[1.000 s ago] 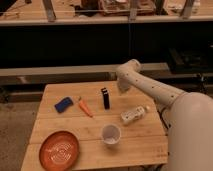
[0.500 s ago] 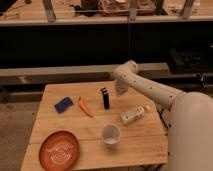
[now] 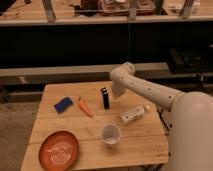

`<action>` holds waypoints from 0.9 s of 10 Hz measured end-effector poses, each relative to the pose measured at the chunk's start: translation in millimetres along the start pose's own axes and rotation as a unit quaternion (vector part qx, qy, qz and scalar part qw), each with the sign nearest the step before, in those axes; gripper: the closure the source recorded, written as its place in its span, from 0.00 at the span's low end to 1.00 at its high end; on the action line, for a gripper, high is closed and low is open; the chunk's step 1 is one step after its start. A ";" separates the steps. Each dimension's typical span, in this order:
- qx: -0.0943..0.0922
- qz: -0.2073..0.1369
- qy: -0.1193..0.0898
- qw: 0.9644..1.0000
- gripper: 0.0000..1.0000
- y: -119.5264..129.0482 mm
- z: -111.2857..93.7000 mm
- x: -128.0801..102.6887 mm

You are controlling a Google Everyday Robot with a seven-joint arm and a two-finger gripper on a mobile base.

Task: Knock the eraser over

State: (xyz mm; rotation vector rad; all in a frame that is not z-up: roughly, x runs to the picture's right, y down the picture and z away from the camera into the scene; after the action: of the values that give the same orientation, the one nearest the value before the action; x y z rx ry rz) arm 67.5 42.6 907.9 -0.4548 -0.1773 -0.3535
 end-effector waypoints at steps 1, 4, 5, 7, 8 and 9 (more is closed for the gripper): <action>-0.001 -0.008 -0.004 1.000 0.81 -0.5 -0.2 -10.3; -0.004 -0.024 -0.011 1.000 0.81 -0.1 -0.3 -28.3; -0.005 -0.028 -0.011 1.000 0.81 2.6 -0.8 -28.4; -0.008 -0.039 -0.011 0.999 0.81 3.3 -0.1 -38.7; -0.009 -0.043 -0.013 0.999 0.81 3.1 0.6 -46.8; -0.010 -0.044 -0.015 0.999 0.81 2.9 0.2 -50.3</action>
State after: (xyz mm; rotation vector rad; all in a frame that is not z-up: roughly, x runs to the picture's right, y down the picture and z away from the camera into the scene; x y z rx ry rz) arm 22.1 59.9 894.5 -0.4738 -0.2237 -0.4345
